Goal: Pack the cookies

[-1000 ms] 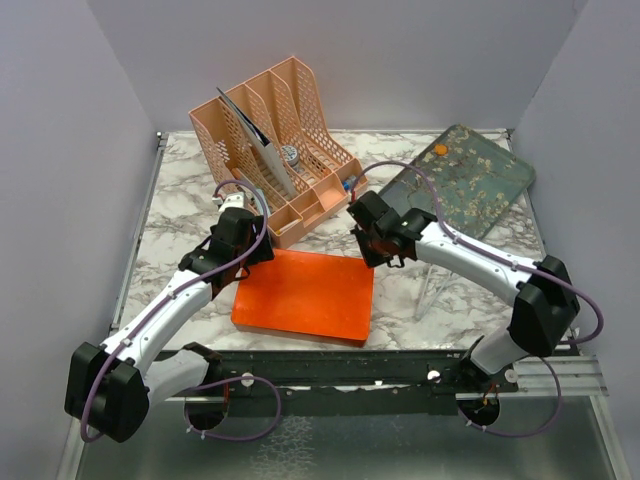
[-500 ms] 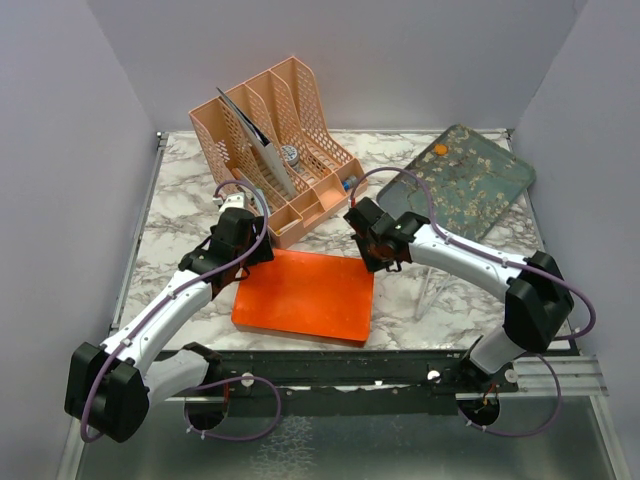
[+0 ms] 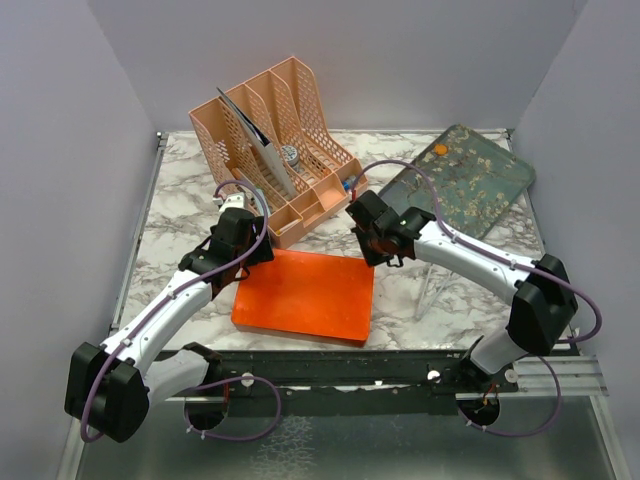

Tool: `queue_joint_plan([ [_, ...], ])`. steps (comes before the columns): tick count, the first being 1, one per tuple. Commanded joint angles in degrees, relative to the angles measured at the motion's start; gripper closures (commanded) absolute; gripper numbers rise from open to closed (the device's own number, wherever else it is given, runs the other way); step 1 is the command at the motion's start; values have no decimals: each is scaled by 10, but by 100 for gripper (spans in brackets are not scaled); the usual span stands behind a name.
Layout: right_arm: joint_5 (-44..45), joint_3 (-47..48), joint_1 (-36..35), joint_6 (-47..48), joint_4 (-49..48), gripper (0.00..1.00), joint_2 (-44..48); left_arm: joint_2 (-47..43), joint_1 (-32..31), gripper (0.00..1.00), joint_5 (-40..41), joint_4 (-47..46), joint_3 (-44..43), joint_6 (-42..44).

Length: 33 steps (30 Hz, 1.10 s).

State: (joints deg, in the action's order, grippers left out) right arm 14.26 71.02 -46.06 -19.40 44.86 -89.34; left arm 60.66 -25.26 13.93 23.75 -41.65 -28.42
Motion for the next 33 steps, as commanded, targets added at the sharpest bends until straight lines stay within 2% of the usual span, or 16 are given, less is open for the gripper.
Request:
queue_joint_plan([
  [1,-12,-32,6,3,-12,100,-26,-4,-1,25,-11,10,8,3],
  [9,-17,-91,38,-7,-31,100,-90,1,-1,25,-15,10,7,5],
  [17,-27,-73,39,6,-66,99,-32,-5,-1,25,-12,10,6,4],
  [22,3,-91,67,-2,-99,87,46,-29,-1,25,-1,10,4,11],
  [29,5,-181,182,-10,-161,53,181,-104,-1,21,17,14,0,36],
  [33,50,-209,222,-14,-159,33,253,-157,0,19,30,17,-6,43],
])
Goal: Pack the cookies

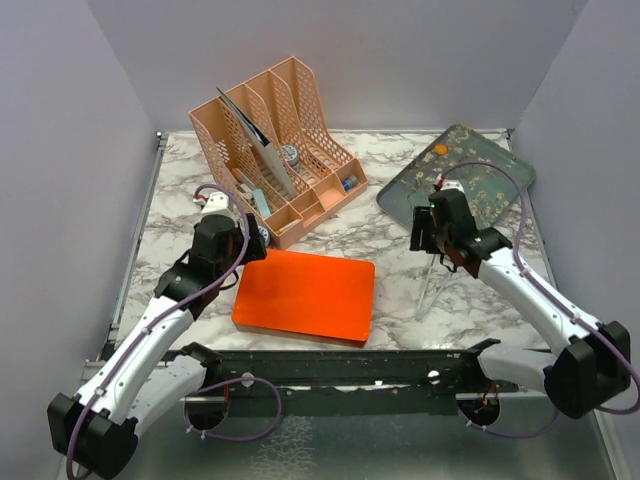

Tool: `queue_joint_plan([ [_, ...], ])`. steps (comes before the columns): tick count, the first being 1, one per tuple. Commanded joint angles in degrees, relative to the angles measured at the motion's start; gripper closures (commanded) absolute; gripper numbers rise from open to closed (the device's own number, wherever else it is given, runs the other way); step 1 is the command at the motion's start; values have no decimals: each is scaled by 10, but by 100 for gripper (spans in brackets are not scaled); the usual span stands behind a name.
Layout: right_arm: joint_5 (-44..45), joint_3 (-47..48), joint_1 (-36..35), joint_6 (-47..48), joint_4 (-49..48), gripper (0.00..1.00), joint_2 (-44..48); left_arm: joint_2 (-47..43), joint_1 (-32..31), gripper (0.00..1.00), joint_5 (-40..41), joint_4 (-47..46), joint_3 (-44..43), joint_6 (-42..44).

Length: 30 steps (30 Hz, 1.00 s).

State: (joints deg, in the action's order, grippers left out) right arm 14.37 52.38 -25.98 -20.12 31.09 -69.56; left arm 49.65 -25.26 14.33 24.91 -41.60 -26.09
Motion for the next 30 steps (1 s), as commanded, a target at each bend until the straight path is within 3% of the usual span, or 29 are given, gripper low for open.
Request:
queue_joint_plan([
  [1,67,-27,23,-10,-16,30,75,-60,0,19,28,6,-8,22],
  [5,118,-45,23,-22,-1,19,171,-117,0,15,42,9,-17,40],
  [8,142,-64,23,-17,1,11,254,-170,0,2,58,10,-20,57],
  [10,159,-71,23,-16,8,1,303,-209,0,1,60,9,-19,71],
  [22,185,-103,23,3,17,0,564,-422,0,1,103,-21,45,96],
  [30,175,-110,23,8,21,0,594,-455,0,1,123,-36,78,99],
])
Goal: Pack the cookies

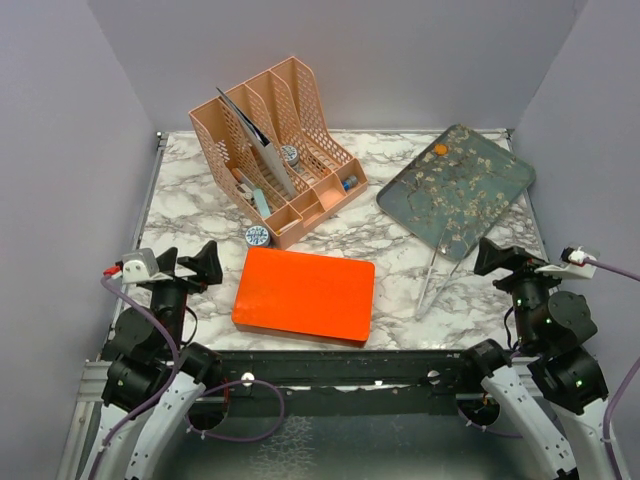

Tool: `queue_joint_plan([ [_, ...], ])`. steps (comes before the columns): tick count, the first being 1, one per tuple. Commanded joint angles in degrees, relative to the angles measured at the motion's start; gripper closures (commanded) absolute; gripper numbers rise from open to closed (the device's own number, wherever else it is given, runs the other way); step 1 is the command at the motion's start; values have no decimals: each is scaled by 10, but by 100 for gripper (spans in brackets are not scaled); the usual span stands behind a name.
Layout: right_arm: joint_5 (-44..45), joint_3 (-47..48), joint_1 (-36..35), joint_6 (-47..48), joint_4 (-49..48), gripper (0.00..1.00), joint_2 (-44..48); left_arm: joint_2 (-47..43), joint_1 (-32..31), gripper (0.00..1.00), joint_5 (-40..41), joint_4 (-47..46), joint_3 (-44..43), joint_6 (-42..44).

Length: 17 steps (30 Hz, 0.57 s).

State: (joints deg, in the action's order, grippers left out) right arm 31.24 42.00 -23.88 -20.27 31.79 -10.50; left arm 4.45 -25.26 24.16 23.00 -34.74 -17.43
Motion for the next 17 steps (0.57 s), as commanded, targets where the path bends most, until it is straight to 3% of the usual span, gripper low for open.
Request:
queue_joint_plan([
  [1,8,-9,2,11,14,0,4,-1,0,1,27,-18,12,15],
  [17,-15,-9,2,31,-1,0,14,-3,-2,1,32,-18,19,22],
])
